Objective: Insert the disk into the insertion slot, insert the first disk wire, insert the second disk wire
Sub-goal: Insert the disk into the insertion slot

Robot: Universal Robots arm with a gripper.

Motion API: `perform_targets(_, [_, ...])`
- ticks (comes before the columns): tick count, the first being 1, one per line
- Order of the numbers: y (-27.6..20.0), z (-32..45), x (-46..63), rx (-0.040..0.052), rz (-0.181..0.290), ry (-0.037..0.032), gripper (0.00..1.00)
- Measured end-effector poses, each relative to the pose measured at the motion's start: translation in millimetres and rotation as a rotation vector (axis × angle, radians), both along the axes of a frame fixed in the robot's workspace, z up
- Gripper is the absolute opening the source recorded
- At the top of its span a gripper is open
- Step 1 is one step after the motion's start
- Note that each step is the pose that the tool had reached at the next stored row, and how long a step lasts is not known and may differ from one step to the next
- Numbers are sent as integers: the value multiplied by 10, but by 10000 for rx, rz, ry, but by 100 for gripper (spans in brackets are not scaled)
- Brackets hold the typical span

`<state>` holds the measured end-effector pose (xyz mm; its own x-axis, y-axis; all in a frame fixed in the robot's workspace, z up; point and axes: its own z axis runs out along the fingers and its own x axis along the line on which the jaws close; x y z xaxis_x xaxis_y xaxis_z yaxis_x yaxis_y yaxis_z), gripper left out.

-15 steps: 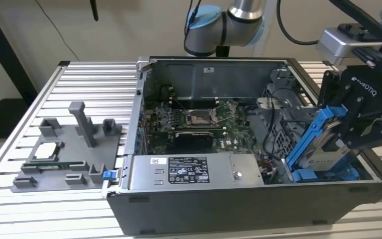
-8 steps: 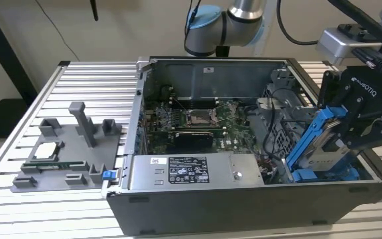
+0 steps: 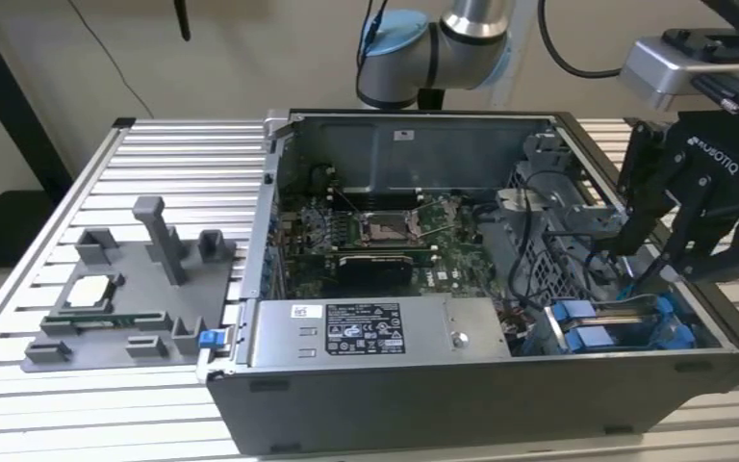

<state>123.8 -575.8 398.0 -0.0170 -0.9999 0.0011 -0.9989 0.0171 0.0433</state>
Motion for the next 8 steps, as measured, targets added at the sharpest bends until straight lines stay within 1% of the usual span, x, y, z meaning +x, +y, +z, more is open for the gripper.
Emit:
perform_targets(2, [5, 46, 0, 1, 0, 0, 100])
perform_targets(3, [16, 55, 0, 2, 0, 0, 100])
perform_targets(4, [38, 57, 0, 3, 1, 0, 100])
perform_targets(6, [103, 59, -6, 0, 1, -1, 100])
perform_targets(8, [153, 56, -14, 2, 1, -4, 100])
